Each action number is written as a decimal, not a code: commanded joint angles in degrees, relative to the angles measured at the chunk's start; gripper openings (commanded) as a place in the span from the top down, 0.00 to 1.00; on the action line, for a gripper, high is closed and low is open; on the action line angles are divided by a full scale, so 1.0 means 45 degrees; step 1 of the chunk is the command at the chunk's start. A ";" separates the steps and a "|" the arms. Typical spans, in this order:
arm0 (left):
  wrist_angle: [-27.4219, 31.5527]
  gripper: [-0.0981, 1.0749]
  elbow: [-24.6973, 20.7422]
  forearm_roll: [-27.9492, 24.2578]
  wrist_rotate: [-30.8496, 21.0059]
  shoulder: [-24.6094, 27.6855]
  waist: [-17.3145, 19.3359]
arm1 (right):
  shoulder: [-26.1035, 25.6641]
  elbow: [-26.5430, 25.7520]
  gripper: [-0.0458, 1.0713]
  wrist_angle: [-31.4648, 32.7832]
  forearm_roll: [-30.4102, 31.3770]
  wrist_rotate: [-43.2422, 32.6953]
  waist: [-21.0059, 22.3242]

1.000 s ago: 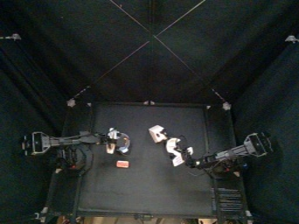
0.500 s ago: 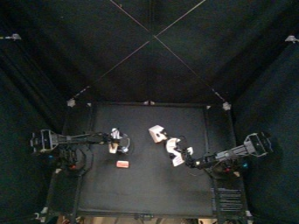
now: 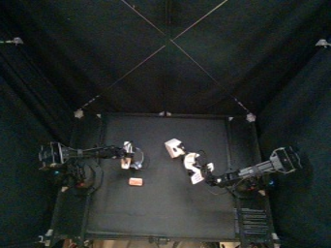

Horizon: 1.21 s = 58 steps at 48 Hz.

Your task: Grab squash

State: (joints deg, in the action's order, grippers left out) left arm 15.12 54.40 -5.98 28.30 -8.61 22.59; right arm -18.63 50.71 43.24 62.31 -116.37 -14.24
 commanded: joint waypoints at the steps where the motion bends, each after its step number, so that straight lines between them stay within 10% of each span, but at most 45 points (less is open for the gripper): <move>1: -0.0078 0.26 -0.0293 -0.0039 0.0000 -0.0078 0.0039 | -0.0137 -0.0117 0.18 0.0000 0.0059 0.0000 0.0039; 58: -0.0117 0.10 -0.0391 0.0059 0.0020 -0.0469 -0.0078 | -0.0137 -0.0098 0.18 0.0000 0.0059 0.0000 0.0059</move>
State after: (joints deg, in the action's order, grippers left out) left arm 14.94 54.49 -5.89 28.30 -11.16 22.32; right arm -18.63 50.71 43.24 62.31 -116.37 -14.24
